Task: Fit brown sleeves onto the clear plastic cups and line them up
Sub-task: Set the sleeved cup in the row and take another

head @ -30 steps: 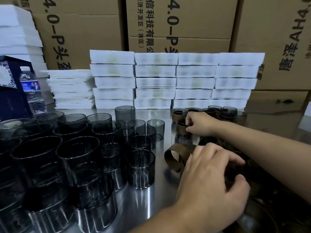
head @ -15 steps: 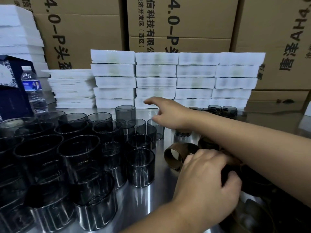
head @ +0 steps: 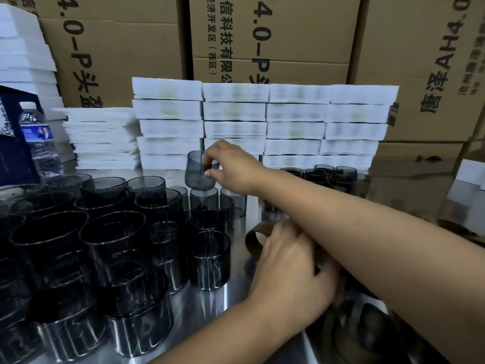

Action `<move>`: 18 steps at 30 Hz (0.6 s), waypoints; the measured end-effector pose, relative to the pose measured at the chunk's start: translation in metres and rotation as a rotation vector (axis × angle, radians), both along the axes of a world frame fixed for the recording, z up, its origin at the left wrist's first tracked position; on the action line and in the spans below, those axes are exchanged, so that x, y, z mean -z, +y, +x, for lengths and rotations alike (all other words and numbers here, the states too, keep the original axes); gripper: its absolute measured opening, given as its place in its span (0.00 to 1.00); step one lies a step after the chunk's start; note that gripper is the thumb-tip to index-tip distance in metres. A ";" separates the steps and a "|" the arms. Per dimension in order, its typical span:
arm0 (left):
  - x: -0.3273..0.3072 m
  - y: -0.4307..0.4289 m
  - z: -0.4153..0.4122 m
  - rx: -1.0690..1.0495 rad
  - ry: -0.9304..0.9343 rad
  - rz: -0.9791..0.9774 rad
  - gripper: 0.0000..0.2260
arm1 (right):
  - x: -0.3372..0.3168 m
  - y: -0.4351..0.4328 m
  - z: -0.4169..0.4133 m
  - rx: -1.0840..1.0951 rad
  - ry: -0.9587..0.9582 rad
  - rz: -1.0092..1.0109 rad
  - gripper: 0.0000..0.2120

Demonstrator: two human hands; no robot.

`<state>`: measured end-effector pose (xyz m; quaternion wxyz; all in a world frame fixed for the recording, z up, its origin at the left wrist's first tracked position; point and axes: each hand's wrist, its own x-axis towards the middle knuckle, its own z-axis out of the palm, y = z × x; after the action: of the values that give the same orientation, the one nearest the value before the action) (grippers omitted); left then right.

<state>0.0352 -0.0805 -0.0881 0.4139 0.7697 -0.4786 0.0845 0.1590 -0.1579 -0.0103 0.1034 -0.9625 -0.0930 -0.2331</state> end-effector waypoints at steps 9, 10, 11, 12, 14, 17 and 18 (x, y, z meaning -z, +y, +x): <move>0.012 -0.011 0.017 -0.085 0.227 -0.246 0.25 | -0.015 -0.067 -0.109 0.005 -0.136 0.797 0.06; 0.013 -0.011 0.019 -0.099 0.246 -0.296 0.26 | -0.011 -0.074 -0.120 -0.026 -0.127 0.902 0.06; 0.013 -0.012 0.021 -0.109 0.257 -0.342 0.27 | -0.006 -0.080 -0.131 -0.057 -0.114 0.986 0.06; 0.012 -0.012 0.022 -0.111 0.270 -0.375 0.27 | -0.001 -0.085 -0.140 -0.077 -0.100 1.053 0.06; 0.009 -0.011 0.024 -0.092 0.326 -0.426 0.25 | 0.009 -0.093 -0.154 -0.111 -0.070 1.157 0.08; 0.008 -0.011 0.024 -0.039 0.438 -0.501 0.23 | 0.019 -0.099 -0.164 -0.203 0.021 1.310 0.08; 0.008 -0.011 0.023 -0.018 0.456 -0.534 0.24 | 0.020 -0.099 -0.166 -0.243 0.059 1.332 0.09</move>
<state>0.0587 -0.0910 -0.0962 0.6962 0.6374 -0.3281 0.0363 -0.0069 -0.2568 -0.0305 0.7022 -0.6821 -0.0341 -0.2010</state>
